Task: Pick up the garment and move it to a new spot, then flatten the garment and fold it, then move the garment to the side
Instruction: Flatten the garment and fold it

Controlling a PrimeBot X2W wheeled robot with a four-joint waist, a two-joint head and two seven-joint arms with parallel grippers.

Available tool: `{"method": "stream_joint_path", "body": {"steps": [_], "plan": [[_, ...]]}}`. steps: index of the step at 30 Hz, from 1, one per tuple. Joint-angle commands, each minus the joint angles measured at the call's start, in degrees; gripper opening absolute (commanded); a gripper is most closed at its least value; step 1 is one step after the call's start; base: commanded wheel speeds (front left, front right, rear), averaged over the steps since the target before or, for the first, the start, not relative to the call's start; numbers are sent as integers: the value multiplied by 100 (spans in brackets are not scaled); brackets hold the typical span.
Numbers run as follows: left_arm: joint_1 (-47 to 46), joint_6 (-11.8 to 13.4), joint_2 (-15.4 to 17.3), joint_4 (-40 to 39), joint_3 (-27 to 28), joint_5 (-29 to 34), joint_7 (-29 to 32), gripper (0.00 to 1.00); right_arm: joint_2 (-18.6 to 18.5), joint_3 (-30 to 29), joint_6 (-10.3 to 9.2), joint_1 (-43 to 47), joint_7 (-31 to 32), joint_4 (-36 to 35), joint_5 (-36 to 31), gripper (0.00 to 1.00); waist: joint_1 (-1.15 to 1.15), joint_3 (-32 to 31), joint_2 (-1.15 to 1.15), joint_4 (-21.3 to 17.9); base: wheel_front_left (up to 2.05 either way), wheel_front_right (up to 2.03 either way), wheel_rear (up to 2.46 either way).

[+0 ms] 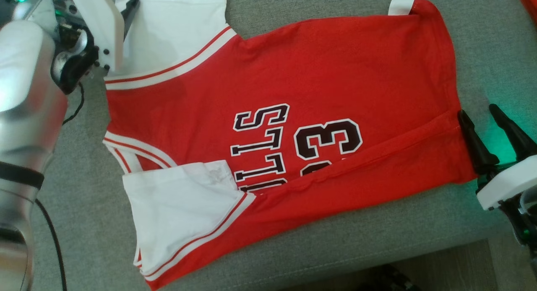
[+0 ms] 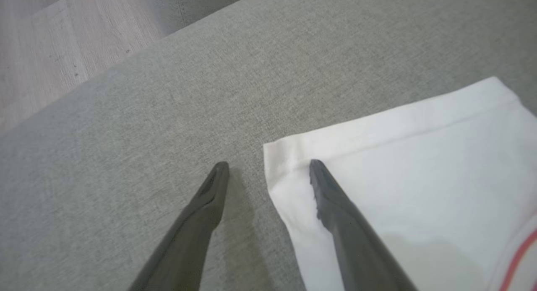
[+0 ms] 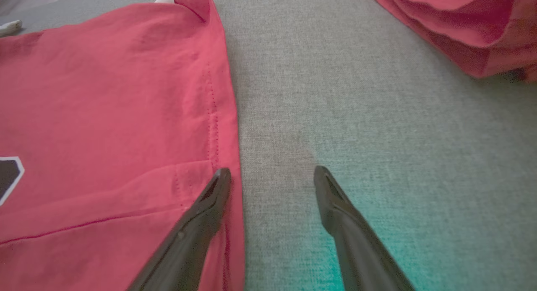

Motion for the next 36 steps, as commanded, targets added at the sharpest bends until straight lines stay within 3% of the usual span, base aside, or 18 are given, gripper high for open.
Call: {"method": "stream_joint_path", "body": {"steps": [1,17,18,19,20,21,22,23,24,25,31,36], "plan": [[-330,8,291,-17,66,-33,-70,100,-98,48,39,40,-86,-128,-35,100,0,-11,0,-4,0,0,0],[-670,7,257,840,-582,-364,-445,100,-107,81,39,13,-60,-146,-105,100,0,23,0,-73,0,0,0],[-678,7,251,861,-634,-398,-435,96,-112,74,39,18,-57,-151,-104,100,0,24,0,-76,0,0,0],[-687,7,253,878,-680,-431,-443,66,-115,68,39,22,-54,-158,-105,100,0,22,0,-80,0,0,0],[-694,7,260,893,-723,-463,-458,47,-118,63,39,24,-49,-164,-107,100,0,20,0,-86,0,0,0],[-699,7,266,906,-767,-498,-467,39,-120,60,39,24,-43,-171,-110,100,0,17,0,-93,0,0,0],[-699,7,266,906,-767,-498,-467,39,-120,60,39,24,-43,-171,-110,100,0,17,0,-93,0,0,0],[-705,7,273,918,-810,-532,-479,22,-124,58,39,23,-36,-178,-111,100,0,17,0,-98,0,0,0],[-704,7,273,925,-852,-576,-483,16,-126,57,39,20,-30,-185,-112,100,0,16,0,-103,0,0,0],[-696,7,270,931,-902,-627,-464,0,-126,61,39,13,-22,-192,-115,100,0,14,0,-111,0,0,0],[-753,7,393,817,-1221,-781,-793,0,-158,181,39,-331,52,-416,-12,100,0,-22,0,-132,0,0,0],[-810,7,409,607,-1456,-833,-1214,0,-274,362,39,-1191,397,-392,-1,100,0,-148,0,-29,0,0,0]]}}
